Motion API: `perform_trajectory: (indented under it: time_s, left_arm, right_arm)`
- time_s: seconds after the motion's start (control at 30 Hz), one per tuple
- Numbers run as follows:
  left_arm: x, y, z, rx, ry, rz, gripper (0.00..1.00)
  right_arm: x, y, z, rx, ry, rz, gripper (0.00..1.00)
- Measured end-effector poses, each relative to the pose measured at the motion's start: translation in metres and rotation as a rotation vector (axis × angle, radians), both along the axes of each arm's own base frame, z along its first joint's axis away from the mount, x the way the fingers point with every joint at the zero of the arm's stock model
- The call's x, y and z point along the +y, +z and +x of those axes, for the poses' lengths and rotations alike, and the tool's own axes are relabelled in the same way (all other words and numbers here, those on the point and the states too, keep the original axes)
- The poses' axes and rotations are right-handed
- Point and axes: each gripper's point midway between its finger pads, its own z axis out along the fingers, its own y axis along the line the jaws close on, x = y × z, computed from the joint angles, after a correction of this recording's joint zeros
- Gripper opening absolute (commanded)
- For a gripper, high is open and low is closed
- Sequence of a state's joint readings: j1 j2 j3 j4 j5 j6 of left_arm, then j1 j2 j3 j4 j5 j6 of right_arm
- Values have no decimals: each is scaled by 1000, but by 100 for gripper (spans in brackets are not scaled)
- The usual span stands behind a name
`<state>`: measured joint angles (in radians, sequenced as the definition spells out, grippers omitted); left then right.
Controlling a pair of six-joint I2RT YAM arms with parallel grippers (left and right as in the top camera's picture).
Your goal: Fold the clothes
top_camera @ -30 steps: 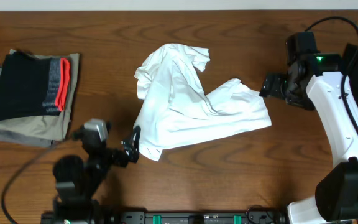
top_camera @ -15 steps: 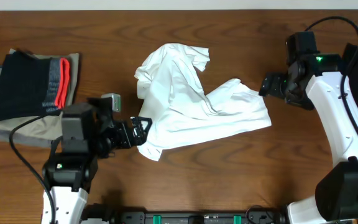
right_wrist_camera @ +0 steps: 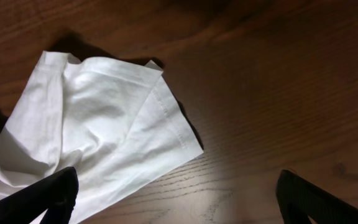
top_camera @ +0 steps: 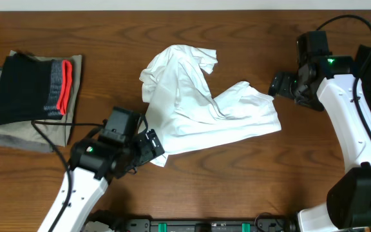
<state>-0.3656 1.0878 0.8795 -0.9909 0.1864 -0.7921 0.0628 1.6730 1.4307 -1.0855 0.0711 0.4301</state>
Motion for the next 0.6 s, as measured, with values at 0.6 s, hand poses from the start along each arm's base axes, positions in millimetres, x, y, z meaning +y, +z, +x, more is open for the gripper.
perform_trajectory:
  time_s: [0.6]
  left_arm:
    - [6, -70, -10, 349, 96, 137, 91]
  right_arm:
    - [0, 1, 3, -15, -7, 3, 99]
